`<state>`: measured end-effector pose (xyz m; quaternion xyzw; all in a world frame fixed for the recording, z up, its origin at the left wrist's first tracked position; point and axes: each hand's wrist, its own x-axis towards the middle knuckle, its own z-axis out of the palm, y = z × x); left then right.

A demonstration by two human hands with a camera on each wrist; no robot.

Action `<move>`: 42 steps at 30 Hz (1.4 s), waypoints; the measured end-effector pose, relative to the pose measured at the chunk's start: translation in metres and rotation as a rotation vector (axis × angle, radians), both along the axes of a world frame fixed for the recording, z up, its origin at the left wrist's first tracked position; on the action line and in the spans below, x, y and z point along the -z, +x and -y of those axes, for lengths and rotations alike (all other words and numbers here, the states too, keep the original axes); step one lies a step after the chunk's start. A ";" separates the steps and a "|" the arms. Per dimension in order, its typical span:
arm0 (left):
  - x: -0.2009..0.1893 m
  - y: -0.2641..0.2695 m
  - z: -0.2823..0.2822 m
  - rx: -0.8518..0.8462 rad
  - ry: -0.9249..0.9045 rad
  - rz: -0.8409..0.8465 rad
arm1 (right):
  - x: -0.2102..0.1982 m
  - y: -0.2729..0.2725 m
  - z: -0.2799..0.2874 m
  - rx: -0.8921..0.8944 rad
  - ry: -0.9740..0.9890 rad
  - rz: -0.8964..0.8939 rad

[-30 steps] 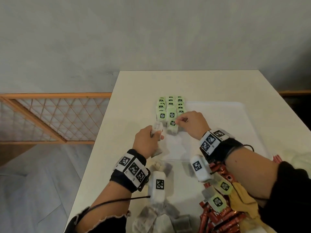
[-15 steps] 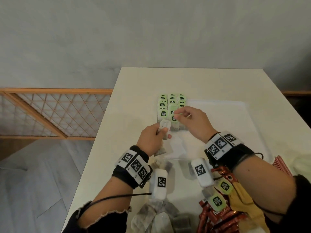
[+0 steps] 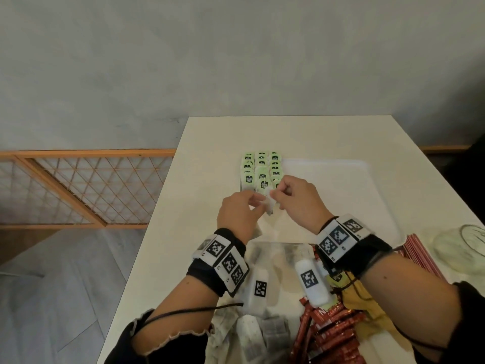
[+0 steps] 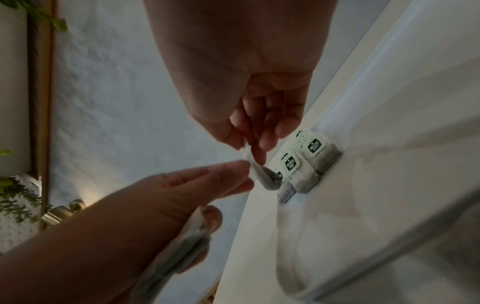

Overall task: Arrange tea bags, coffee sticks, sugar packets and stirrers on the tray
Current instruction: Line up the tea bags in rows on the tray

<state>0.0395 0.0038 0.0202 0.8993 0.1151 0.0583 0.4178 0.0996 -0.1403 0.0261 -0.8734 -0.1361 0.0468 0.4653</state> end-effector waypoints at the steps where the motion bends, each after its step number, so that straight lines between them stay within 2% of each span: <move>1: -0.001 -0.001 0.005 0.010 0.005 0.003 | -0.001 -0.002 -0.001 -0.006 -0.010 0.001; 5: -0.004 -0.002 0.011 0.001 0.036 0.012 | -0.004 -0.009 -0.002 -0.033 -0.016 -0.027; 10: 0.002 0.002 0.000 -0.010 -0.016 0.012 | -0.003 -0.009 0.003 -0.182 0.007 -0.077; 13: 0.010 0.003 -0.008 0.000 -0.033 0.018 | 0.004 -0.004 0.005 -0.173 -0.033 -0.033; 17: 0.020 0.005 -0.016 0.000 -0.071 0.018 | 0.013 0.007 -0.002 -0.250 -0.140 -0.045; 22: 0.030 0.013 -0.041 -0.117 -0.129 0.007 | 0.027 0.024 -0.016 -0.285 -0.241 -0.045; 26: 0.034 0.021 -0.056 -0.165 -0.176 -0.013 | 0.038 0.045 -0.028 -0.248 -0.323 -0.001; 35: 0.043 0.035 -0.061 -0.188 -0.216 0.030 | 0.039 0.075 -0.054 -0.112 -0.365 0.097; 42: 0.038 0.039 -0.052 -0.177 -0.266 0.079 | 0.030 0.059 -0.045 -0.062 -0.176 0.091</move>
